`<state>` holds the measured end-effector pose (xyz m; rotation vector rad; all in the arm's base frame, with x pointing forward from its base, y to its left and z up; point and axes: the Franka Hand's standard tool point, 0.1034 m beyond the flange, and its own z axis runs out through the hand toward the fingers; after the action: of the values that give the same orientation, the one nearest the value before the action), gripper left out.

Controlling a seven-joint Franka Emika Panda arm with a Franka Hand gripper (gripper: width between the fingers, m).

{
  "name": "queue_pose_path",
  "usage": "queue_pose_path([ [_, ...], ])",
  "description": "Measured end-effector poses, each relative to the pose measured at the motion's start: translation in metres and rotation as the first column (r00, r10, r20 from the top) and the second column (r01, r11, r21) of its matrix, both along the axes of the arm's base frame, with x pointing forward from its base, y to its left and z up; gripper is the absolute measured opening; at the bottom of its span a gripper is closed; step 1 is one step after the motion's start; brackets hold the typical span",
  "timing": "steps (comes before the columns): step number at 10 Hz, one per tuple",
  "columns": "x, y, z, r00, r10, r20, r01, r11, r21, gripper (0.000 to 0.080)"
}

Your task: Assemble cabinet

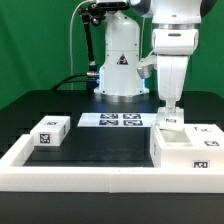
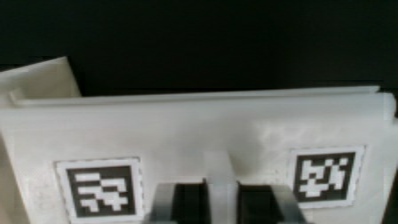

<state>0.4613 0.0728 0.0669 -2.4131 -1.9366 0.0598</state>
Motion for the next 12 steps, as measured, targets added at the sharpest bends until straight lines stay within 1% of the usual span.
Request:
queue_pose_path([
  [2, 0.0034, 0.0013, 0.0015, 1.000, 0.002, -0.006, -0.002, 1.000, -0.002, 0.0070],
  [6, 0.0041, -0.0002, 0.0002, 1.000, 0.017, -0.005, -0.017, 1.000, 0.000, 0.0070],
  [8, 0.0064, -0.0034, -0.0007, 0.998, 0.065, -0.007, -0.065, 0.998, 0.003, 0.0070],
  [12, 0.0068, -0.0033, -0.0005, 0.998, 0.061, -0.005, -0.061, 0.998, 0.003, 0.0070],
])
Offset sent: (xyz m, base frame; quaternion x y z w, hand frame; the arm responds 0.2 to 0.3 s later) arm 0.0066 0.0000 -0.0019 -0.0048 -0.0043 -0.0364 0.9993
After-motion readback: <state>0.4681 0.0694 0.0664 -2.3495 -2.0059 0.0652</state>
